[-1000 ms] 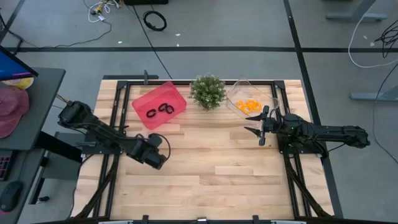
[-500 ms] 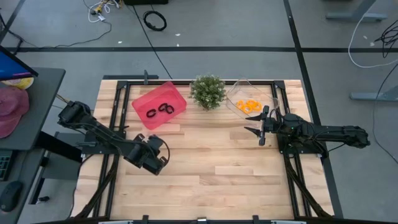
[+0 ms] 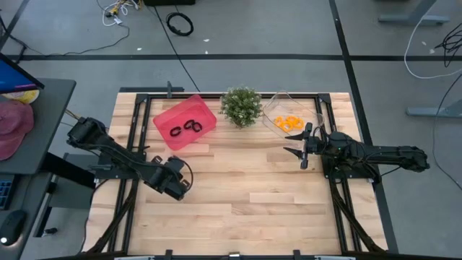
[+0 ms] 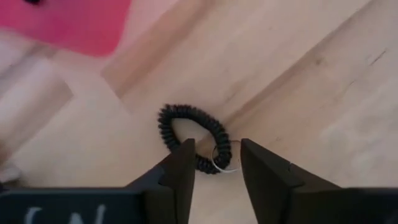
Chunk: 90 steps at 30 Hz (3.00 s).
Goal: Sort spring keychains
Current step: Put the black spring keychain into the pink bin
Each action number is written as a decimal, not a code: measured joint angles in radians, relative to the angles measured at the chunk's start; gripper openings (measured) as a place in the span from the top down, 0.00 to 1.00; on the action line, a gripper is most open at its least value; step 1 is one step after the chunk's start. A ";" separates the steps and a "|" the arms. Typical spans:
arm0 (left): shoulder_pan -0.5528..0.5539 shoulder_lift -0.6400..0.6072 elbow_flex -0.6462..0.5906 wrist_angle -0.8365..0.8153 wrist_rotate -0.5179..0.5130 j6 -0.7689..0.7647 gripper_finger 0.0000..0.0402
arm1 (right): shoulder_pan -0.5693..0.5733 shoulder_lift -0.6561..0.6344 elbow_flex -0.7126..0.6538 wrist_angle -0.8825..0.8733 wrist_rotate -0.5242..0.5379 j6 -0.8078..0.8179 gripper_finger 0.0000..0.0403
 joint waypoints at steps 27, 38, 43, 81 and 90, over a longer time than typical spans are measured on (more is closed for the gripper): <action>0.097 0.003 -0.076 0.311 0.057 0.264 0.97 | 0.000 0.000 0.000 0.000 0.000 0.000 0.51; 0.086 0.002 -0.010 0.691 -0.393 0.707 0.98 | 0.000 0.000 0.000 0.000 0.000 0.000 0.51; 0.053 0.002 -0.010 0.686 -0.703 0.778 0.98 | 0.000 0.000 0.000 0.000 0.000 0.000 0.51; 0.512 0.201 -0.011 0.643 -1.033 1.244 0.98 | 0.000 0.000 0.000 0.000 0.000 0.000 0.51; 0.529 0.197 -0.011 0.645 -0.936 1.157 0.79 | 0.000 0.000 0.000 0.000 0.000 0.000 0.51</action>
